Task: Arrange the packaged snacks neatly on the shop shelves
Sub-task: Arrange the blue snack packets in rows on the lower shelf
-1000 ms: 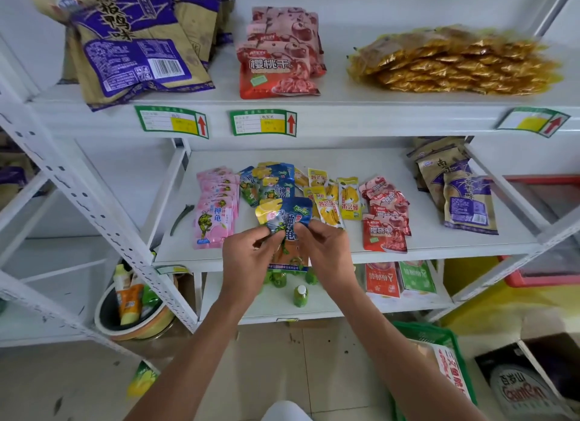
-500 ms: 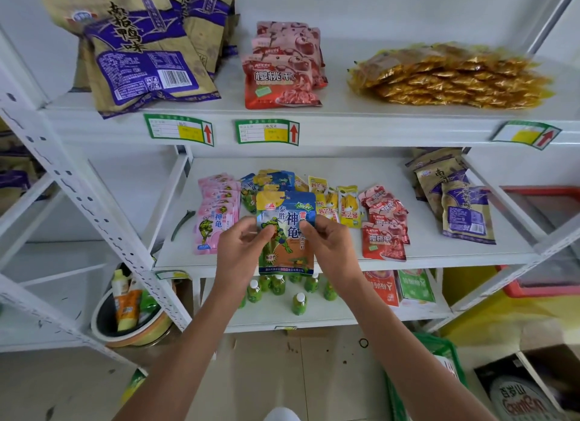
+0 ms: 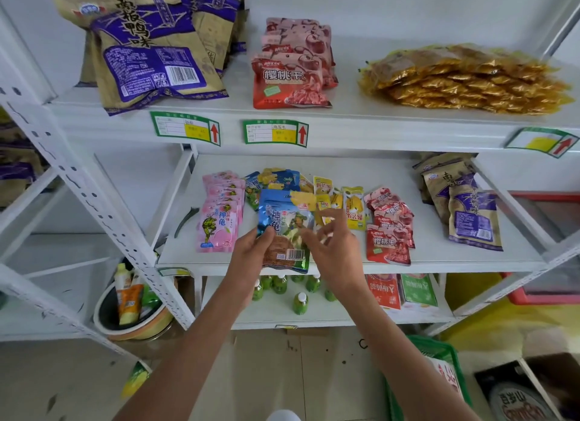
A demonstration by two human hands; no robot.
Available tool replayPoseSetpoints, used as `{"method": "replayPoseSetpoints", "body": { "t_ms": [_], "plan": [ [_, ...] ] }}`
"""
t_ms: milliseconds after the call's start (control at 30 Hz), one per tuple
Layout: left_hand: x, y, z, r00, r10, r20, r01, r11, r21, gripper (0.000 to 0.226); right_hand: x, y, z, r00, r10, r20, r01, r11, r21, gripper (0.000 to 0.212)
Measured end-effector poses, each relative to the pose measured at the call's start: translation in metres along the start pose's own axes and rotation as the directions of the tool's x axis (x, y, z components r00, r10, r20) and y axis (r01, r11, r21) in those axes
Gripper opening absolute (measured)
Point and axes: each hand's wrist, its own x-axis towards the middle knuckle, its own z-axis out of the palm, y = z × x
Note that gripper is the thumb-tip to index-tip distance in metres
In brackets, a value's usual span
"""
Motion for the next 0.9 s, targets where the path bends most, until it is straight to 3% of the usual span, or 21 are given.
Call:
{"method": "replayPoseSetpoints", "body": {
  "t_ms": [33, 100, 167, 433, 500, 567, 600, 667, 733, 833, 900],
  "plan": [
    [0.002, -0.001, -0.003, 1.0, -0.026, 0.009, 0.026, 0.999, -0.038, 0.026, 0.0, 0.003, 0.001, 0.999, 0.036, 0.032, -0.035, 0.999, -0.011, 0.036],
    [0.004, 0.0, -0.005, 0.998, -0.051, 0.023, 0.052, 0.996, -0.073, 0.026, -0.001, 0.012, 0.005, 0.992, 0.046, 0.121, -0.061, 0.991, 0.122, 0.013],
    [0.005, 0.0, -0.003, 0.997, -0.066, 0.039, 0.069, 0.994, -0.083, 0.025, -0.002, 0.021, 0.009, 0.987, 0.028, 0.159, -0.065, 0.971, 0.232, 0.023],
    [0.007, -0.007, -0.009, 0.985, -0.112, 0.131, 0.137, 0.969, -0.206, 0.025, -0.005, 0.027, 0.014, 0.996, -0.012, 0.09, -0.011, 0.967, 0.253, 0.043],
    [0.011, -0.011, -0.008, 0.991, -0.117, 0.064, 0.125, 0.984, -0.127, 0.018, -0.007, 0.029, 0.017, 0.998, 0.015, 0.067, -0.03, 0.975, 0.222, 0.038],
    [0.013, -0.017, -0.009, 0.993, -0.05, -0.107, 0.056, 0.997, 0.058, 0.01, -0.01, 0.034, 0.023, 0.998, 0.057, 0.004, -0.057, 0.978, 0.203, 0.034],
    [0.013, -0.02, -0.009, 0.984, 0.012, -0.177, 0.014, 0.989, 0.148, 0.016, -0.011, 0.035, 0.027, 0.997, 0.071, -0.032, -0.063, 0.978, 0.201, 0.031],
    [0.007, -0.028, -0.006, 0.986, 0.102, -0.132, -0.068, 0.969, 0.237, 0.023, -0.014, 0.036, 0.036, 0.997, 0.071, -0.043, -0.062, 0.98, 0.188, 0.025],
    [0.0, -0.036, 0.0, 0.998, 0.061, -0.024, -0.054, 0.972, 0.23, 0.02, -0.02, 0.037, 0.047, 0.998, 0.037, 0.05, -0.047, 0.977, 0.206, 0.029],
    [0.002, -0.05, -0.009, 0.998, -0.012, -0.061, 0.018, 0.994, 0.105, 0.014, -0.025, 0.042, 0.057, 0.971, 0.089, 0.223, -0.15, 0.95, 0.273, 0.028],
    [0.007, -0.06, -0.022, 0.997, -0.006, -0.077, 0.015, 0.993, 0.115, 0.011, -0.03, 0.048, 0.064, 0.947, 0.076, 0.311, -0.169, 0.943, 0.286, 0.025]
  ]
}}
